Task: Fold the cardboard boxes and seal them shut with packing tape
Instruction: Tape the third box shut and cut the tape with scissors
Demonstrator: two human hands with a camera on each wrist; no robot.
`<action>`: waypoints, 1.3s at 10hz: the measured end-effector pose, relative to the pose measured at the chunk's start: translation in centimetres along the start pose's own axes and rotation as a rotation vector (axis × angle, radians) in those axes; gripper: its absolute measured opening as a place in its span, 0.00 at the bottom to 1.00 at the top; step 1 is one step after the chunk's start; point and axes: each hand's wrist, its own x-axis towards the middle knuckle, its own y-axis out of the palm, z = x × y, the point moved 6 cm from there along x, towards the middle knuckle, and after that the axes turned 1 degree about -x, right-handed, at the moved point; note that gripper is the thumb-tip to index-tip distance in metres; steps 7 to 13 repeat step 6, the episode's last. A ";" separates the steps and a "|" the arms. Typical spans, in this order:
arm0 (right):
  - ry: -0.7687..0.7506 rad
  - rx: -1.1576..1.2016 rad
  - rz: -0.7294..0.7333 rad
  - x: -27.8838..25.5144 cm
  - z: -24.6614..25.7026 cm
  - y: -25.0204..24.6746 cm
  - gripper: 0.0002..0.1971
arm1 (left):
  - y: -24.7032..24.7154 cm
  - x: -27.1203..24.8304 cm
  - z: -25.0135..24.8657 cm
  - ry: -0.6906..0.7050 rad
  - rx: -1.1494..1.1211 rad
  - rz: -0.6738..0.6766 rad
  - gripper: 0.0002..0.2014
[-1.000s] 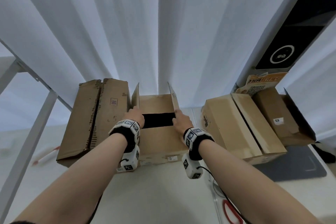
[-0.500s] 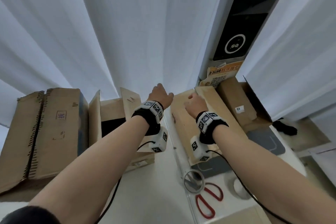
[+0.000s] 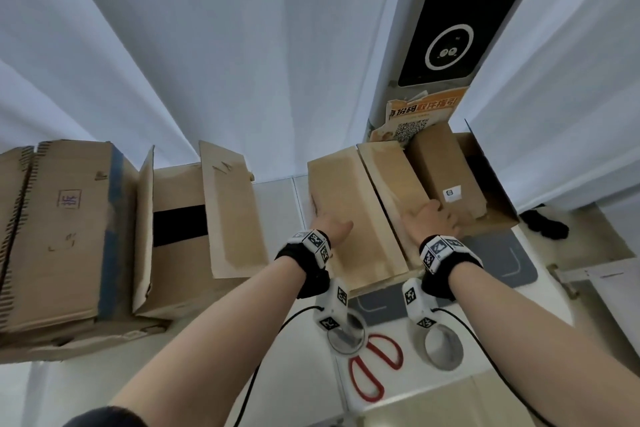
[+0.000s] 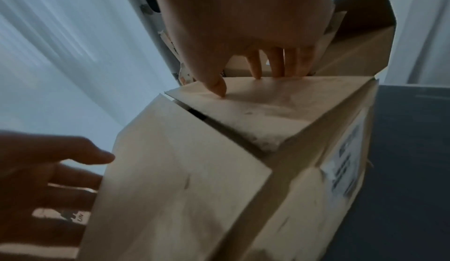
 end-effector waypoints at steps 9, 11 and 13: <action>-0.245 0.222 0.136 -6.0 11.1 2.9 0.29 | -10.1 -4.3 4.5 -0.047 -0.069 -0.154 0.17; -0.245 0.222 0.136 -6.0 11.1 2.9 0.29 | -10.1 -4.3 4.5 -0.047 -0.069 -0.154 0.17; -0.245 0.222 0.136 -6.0 11.1 2.9 0.29 | -10.1 -4.3 4.5 -0.047 -0.069 -0.154 0.17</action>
